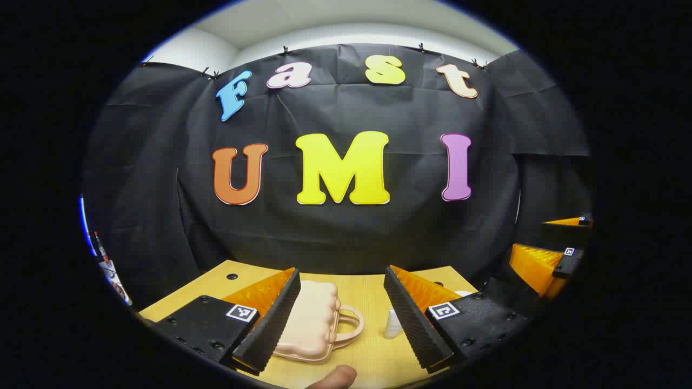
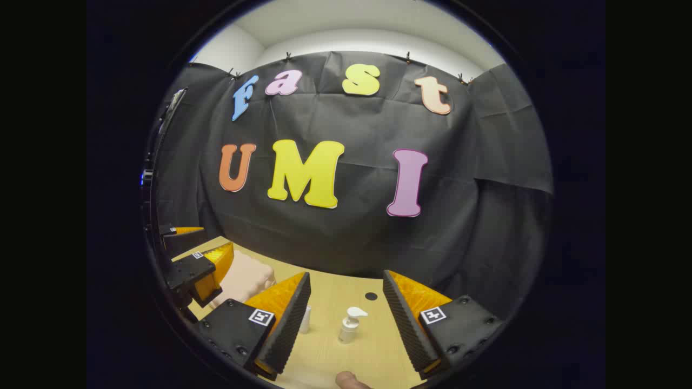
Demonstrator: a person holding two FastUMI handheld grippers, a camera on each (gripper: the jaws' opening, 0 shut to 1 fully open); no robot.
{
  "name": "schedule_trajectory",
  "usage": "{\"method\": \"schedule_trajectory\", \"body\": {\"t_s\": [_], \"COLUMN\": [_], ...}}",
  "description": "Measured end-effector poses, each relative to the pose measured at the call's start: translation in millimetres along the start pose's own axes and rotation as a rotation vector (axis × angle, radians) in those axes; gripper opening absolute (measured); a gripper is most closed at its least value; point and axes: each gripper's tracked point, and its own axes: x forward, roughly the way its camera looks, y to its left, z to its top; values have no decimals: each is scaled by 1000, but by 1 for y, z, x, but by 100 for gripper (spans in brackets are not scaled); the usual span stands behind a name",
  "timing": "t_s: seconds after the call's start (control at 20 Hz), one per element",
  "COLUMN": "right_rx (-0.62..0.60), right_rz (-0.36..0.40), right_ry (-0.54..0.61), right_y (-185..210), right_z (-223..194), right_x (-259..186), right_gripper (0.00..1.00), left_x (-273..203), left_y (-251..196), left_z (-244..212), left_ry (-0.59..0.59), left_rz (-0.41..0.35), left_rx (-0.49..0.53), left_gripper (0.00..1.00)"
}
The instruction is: First open the suitcase, pack the skin care products into it, and then close the suitcase.
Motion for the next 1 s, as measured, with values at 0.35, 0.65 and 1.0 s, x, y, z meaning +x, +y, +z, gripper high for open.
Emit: {"method": "schedule_trajectory", "body": {"t_s": [0.35,0.65,1.0], "right_rx": [36,23,-15], "right_rz": [-13,-34,-43], "right_ry": [50,53,29], "right_y": [-9,-22,-39], "right_z": [-15,-15,-15], "right_x": [2,3,-2], "right_gripper": [80,80,80], "left_x": [1,1,16], "left_y": [-10,-17,-6], "left_z": [-9,-13,-21], "left_ry": [19,27,-9], "left_rz": [-23,-24,22], "left_rx": [-11,-11,80], "left_gripper": [99,99,99]}}
